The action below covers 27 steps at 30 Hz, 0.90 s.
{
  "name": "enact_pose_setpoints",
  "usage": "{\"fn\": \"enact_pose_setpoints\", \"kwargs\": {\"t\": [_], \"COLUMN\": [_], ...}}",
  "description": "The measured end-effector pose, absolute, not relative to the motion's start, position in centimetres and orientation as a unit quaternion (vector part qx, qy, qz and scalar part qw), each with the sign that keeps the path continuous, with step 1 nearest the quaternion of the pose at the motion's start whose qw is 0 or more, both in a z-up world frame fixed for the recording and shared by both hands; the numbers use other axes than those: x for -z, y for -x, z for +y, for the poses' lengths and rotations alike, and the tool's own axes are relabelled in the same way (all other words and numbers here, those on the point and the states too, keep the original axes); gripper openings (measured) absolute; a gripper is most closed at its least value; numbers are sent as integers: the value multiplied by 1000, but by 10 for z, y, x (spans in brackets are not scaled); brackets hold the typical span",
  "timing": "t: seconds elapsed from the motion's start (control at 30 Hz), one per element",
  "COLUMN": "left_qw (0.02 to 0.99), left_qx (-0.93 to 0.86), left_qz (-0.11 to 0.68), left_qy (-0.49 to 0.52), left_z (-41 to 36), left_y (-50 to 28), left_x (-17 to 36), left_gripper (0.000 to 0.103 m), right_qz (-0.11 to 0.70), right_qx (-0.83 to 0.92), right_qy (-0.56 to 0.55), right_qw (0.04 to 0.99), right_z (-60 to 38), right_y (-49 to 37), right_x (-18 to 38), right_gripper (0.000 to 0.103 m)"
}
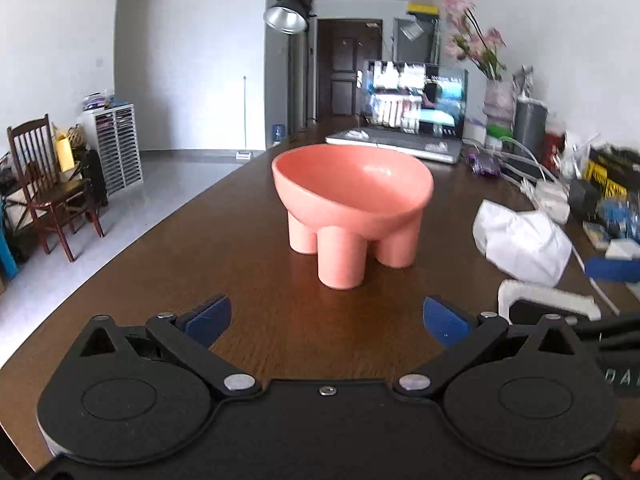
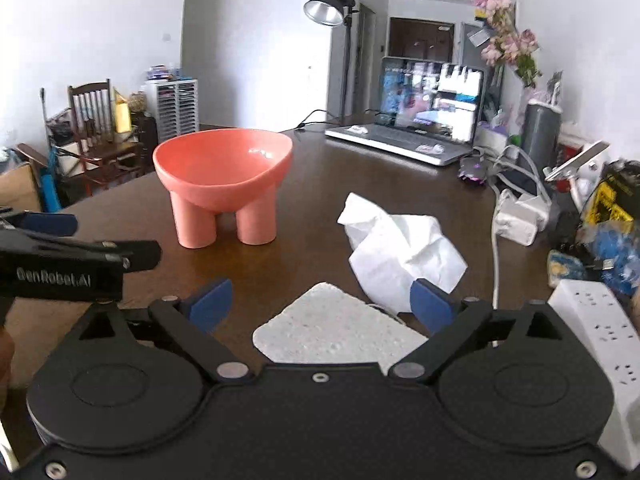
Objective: Clean bowl
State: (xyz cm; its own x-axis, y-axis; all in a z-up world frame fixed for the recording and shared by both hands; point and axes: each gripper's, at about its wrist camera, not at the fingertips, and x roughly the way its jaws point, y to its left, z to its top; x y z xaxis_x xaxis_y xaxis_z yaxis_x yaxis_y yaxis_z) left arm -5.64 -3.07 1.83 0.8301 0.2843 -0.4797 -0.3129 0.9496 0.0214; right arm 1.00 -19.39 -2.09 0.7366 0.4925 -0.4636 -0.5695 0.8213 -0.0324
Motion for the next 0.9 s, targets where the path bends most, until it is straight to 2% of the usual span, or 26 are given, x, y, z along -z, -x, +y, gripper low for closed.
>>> {"fn": "enact_pose_setpoints", "kwargs": {"t": [0.33, 0.9], "left_qw": [934, 935], "left_qx": [-170, -153], "left_qz": [302, 312], "left_qy": [82, 79], "left_z": [-12, -12], "left_y": [50, 56], "left_x": [-9, -7], "left_gripper": [103, 103], "right_qz": [260, 265], "right_qx": [-252, -262], "right_qy": [134, 109], "right_qw": [922, 921], "right_z": [-172, -180], "right_y": [-14, -15], "right_x": [28, 27], "right_gripper": [101, 101]}}
